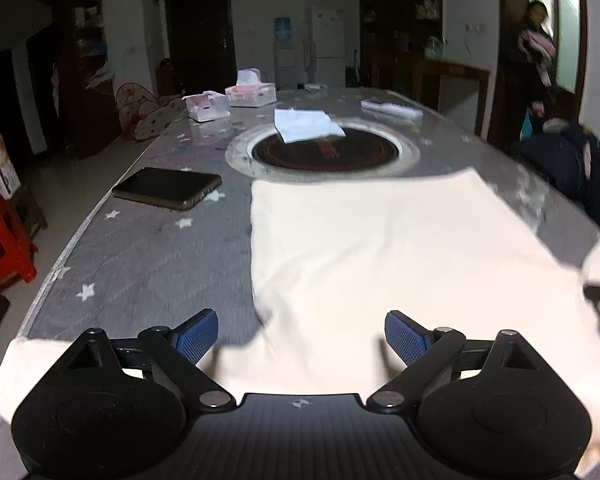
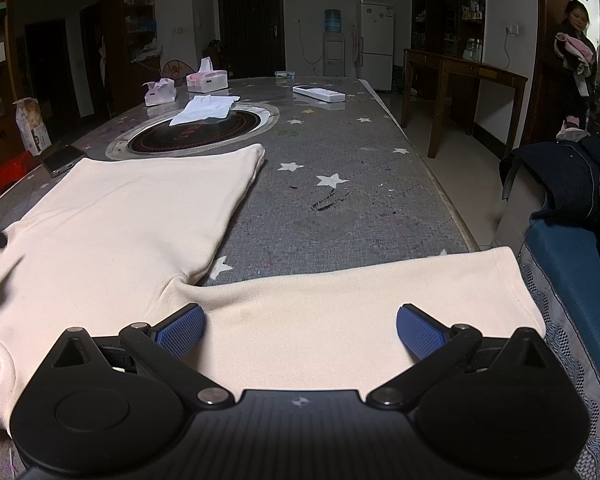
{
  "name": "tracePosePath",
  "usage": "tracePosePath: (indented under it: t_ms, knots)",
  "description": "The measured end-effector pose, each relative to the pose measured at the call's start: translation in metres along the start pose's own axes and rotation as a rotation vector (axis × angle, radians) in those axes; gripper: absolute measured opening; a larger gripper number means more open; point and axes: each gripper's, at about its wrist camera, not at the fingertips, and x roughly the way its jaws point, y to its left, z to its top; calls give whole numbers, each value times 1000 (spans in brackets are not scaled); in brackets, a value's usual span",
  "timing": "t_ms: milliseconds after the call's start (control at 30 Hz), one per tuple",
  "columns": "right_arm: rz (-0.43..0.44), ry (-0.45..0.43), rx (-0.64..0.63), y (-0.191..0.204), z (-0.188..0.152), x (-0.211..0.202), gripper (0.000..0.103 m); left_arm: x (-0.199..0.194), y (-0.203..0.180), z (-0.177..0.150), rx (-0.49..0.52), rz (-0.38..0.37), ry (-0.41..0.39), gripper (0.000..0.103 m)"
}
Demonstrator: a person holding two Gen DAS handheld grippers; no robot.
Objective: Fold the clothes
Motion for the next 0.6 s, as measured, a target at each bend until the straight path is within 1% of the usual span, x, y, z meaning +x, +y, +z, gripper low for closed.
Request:
tracePosePath:
  t_ms: [67, 167, 400, 533, 600]
  knots:
    - [1, 8, -3, 0, 1, -2, 103, -2, -3, -6, 15, 5, 10, 93]
    - [3, 11, 13, -2, -2, -12, 103, -7, -3, -10, 10, 5, 15, 93]
    - [-13, 10, -20, -3, -17, -26, 103, -15, -17, -3, 22, -36, -14, 95]
    - [-69, -15, 42, -27, -15, -38, 102, -19, -29, 0, 34, -68, -26, 95]
    - [-103, -15, 84, -44, -17, -40, 100, -20, -36, 1, 42, -90, -28, 95]
